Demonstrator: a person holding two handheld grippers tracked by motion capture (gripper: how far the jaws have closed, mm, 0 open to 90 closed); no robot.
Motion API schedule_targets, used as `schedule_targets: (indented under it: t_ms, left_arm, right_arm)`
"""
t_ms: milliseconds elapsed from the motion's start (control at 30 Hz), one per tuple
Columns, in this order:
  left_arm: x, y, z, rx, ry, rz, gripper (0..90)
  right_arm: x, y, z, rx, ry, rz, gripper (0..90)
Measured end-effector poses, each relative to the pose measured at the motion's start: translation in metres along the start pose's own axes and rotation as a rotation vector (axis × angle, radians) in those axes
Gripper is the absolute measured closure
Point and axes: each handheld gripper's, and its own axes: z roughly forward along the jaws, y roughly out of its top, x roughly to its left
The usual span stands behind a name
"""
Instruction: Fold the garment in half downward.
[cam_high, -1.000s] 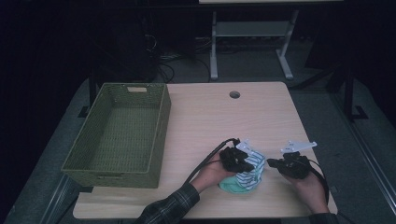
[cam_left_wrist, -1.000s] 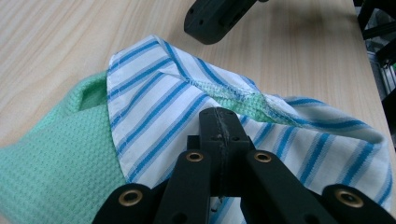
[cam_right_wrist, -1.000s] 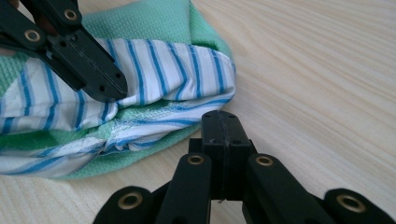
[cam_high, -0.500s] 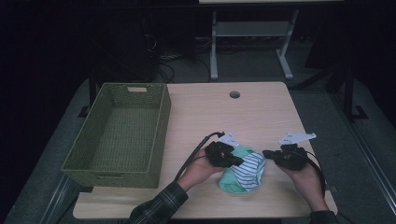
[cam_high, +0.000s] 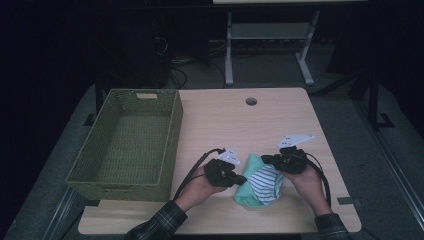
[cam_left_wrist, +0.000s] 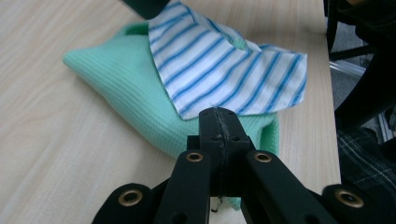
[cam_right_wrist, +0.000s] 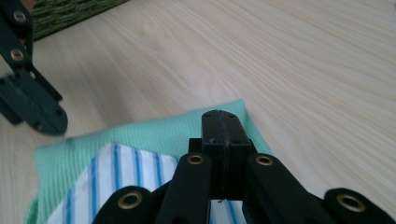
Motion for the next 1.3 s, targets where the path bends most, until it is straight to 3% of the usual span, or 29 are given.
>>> schedule_targets:
  t_ms: [400, 667, 800, 1000, 1167, 1300]
  left_arm:
    - [0.003, -0.004, 0.018, 0.055, 0.014, 0.0, 89.4]
    - [0.006, -0.01, 0.026, 0.129, 0.023, 0.012, 89.5]
    - [0.005, -0.01, 0.029, 0.153, 0.037, 0.039, 89.5]
    - [0.006, -0.01, 0.029, 0.15, 0.037, 0.037, 89.5]
    - [0.004, -0.009, 0.021, 0.091, 0.013, -0.002, 89.5]
    - [0.0, -0.008, 0.011, 0.063, 0.011, -0.005, 89.5]
  right_arm:
    - [0.011, 0.006, 0.038, 0.054, 0.053, -0.029, 89.8]
    - [0.011, -0.001, 0.059, 0.128, 0.039, -0.047, 89.9]
    - [0.011, -0.003, 0.062, 0.122, 0.038, -0.042, 90.0]
    - [0.011, -0.003, 0.062, 0.121, 0.039, -0.042, 90.0]
    - [0.008, -0.001, 0.055, 0.096, 0.044, -0.02, 89.9]
    - [0.001, 0.001, 0.044, 0.063, 0.03, -0.01, 89.9]
